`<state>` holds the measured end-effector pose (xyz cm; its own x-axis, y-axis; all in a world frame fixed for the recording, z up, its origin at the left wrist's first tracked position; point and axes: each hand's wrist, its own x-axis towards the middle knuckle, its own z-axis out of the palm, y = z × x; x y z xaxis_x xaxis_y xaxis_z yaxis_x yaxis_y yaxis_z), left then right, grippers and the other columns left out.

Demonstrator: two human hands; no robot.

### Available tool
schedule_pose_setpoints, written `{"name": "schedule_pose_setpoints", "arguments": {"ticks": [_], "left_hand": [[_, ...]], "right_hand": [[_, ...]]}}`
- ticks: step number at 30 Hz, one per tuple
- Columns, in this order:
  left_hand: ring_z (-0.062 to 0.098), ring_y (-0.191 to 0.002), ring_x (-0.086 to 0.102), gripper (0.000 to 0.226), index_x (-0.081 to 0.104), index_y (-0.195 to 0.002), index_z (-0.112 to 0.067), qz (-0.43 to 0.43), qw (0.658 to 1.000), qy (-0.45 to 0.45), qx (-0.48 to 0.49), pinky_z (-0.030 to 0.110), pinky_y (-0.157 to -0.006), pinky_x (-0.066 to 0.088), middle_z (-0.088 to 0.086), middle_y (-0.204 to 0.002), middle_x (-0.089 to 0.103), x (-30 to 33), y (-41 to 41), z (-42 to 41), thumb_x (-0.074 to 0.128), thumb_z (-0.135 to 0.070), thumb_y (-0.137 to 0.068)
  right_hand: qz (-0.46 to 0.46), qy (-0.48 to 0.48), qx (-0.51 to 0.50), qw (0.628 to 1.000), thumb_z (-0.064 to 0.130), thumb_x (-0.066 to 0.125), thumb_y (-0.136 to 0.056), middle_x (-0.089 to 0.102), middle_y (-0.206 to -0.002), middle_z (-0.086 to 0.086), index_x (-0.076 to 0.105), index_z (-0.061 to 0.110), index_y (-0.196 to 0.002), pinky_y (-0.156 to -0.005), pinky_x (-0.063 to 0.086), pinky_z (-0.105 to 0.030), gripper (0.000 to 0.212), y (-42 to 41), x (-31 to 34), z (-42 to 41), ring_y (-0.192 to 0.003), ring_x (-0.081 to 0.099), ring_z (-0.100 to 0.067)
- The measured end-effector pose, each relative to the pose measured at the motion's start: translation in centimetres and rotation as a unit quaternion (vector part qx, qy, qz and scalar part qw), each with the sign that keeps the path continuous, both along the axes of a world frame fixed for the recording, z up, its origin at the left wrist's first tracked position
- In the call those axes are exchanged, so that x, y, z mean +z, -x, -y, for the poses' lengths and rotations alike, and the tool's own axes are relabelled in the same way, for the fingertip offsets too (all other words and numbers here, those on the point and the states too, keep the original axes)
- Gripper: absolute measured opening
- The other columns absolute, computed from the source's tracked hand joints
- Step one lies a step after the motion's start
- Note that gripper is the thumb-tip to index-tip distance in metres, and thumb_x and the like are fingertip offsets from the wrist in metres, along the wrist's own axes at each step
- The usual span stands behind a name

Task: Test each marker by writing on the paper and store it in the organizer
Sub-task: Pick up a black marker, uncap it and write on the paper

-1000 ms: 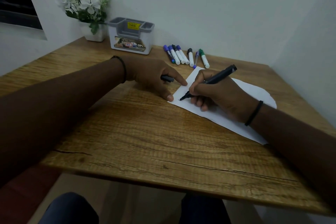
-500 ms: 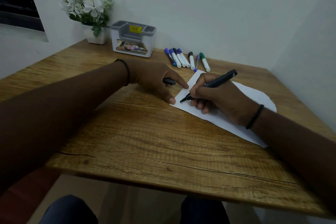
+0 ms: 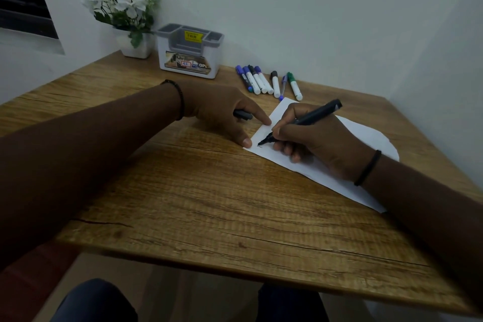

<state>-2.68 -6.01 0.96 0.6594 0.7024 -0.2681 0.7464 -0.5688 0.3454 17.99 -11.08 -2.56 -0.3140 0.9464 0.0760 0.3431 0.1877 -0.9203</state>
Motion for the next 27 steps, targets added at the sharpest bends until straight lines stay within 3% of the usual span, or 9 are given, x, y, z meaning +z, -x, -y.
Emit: {"name": "schedule_pose_setpoints", "arguments": {"ticks": [7,8,9,12,13,16,21,24,27], "left_hand": [[0.009,-0.103,0.007,0.065,0.037,-0.142,-0.036,-0.007,1.0,-0.003,-0.001,0.027,-0.092,0.037,-0.015,-0.133,0.047,0.38,-0.03,0.62,0.065,-0.036,-0.084],[-0.007,-0.106,0.05,0.064,0.037,-0.142,-0.037,-0.01,1.0,-0.006,-0.004,0.025,-0.089,0.038,-0.014,-0.13,0.051,0.42,-0.1,0.68,0.065,-0.036,-0.084],[-0.01,-0.085,0.048,0.064,0.038,-0.142,-0.037,-0.005,1.0,-0.007,-0.004,0.023,-0.087,0.038,-0.019,-0.125,0.051,0.45,-0.14,0.71,0.065,-0.036,-0.085],[-0.007,-0.092,0.051,0.063,0.038,-0.141,-0.036,-0.002,1.0,0.0,0.001,0.024,-0.091,0.034,-0.014,-0.093,0.025,0.4,-0.12,0.62,0.065,-0.034,-0.084],[-0.004,-0.079,0.032,0.064,0.038,-0.141,-0.037,-0.003,1.0,0.003,0.0,0.024,-0.092,0.031,-0.019,-0.099,0.036,0.38,-0.09,0.55,0.065,-0.035,-0.084],[-0.006,-0.095,0.048,0.063,0.039,-0.141,-0.037,-0.003,1.0,0.002,0.008,0.021,-0.088,0.029,-0.036,-0.102,0.042,0.45,-0.05,0.59,0.066,-0.034,-0.084],[-0.015,-0.09,0.049,0.064,0.039,-0.141,-0.038,-0.003,1.0,-0.001,0.008,0.009,-0.074,0.031,-0.034,-0.108,0.049,0.27,-0.07,0.31,0.067,-0.036,-0.083],[-0.004,-0.105,0.036,0.066,0.037,-0.141,-0.04,-0.008,1.0,-0.001,0.003,0.02,-0.09,0.029,-0.016,-0.141,0.043,0.04,0.0,0.0,0.067,-0.04,-0.082],[0.0,-0.116,0.043,0.066,0.037,-0.142,-0.039,-0.005,1.0,0.006,0.007,0.021,-0.09,0.029,-0.015,-0.13,0.05,0.09,0.02,0.1,0.066,-0.038,-0.083]], "right_hand": [[0.003,0.002,-0.012,1.0,0.002,0.066,-0.09,0.071,-0.072,-0.017,0.063,-0.001,-0.081,-0.045,0.05,-0.025,0.009,-0.07,-0.07,-0.18,-0.051,0.06,-0.018],[0.0,0.0,-0.019,1.0,0.002,0.066,-0.089,0.071,-0.072,-0.018,0.063,-0.001,-0.081,-0.045,0.051,-0.025,0.01,-0.08,-0.05,-0.2,-0.05,0.06,-0.017],[-0.003,-0.001,-0.026,1.0,0.002,0.066,-0.089,0.071,-0.072,-0.018,0.063,-0.001,-0.08,-0.045,0.051,-0.024,0.01,-0.09,-0.04,-0.21,-0.05,0.06,-0.017],[-0.001,0.0,-0.027,1.0,0.002,0.066,-0.09,0.071,-0.074,-0.02,0.063,-0.002,-0.081,-0.046,0.051,-0.025,0.01,-0.05,0.0,-0.25,-0.051,0.061,-0.017],[-0.001,0.002,-0.027,1.0,0.002,0.066,-0.09,0.071,-0.073,-0.02,0.063,-0.001,-0.081,-0.046,0.052,-0.025,0.01,-0.08,-0.02,-0.28,-0.05,0.061,-0.017],[-0.004,0.001,-0.028,1.0,0.003,0.067,-0.09,0.071,-0.076,-0.022,0.064,-0.002,-0.083,-0.047,0.052,-0.025,0.009,-0.1,-0.05,-0.28,-0.052,0.062,-0.018],[-0.021,0.012,-0.032,0.999,0.002,0.066,-0.089,0.07,-0.07,-0.019,0.063,0.0,-0.079,-0.048,0.053,-0.028,0.01,-0.3,0.1,-0.27,-0.054,0.061,-0.021],[-0.024,0.016,-0.035,0.999,0.002,0.066,-0.089,0.07,-0.07,-0.017,0.063,0.003,-0.078,-0.047,0.052,-0.027,0.011,-0.4,0.15,-0.26,-0.054,0.061,-0.02],[-0.007,0.021,-0.029,0.999,0.004,0.068,-0.089,0.072,-0.072,-0.016,0.064,-0.001,-0.085,-0.046,0.051,-0.025,0.008,-0.19,0.25,-0.22,-0.053,0.06,-0.017]]}}
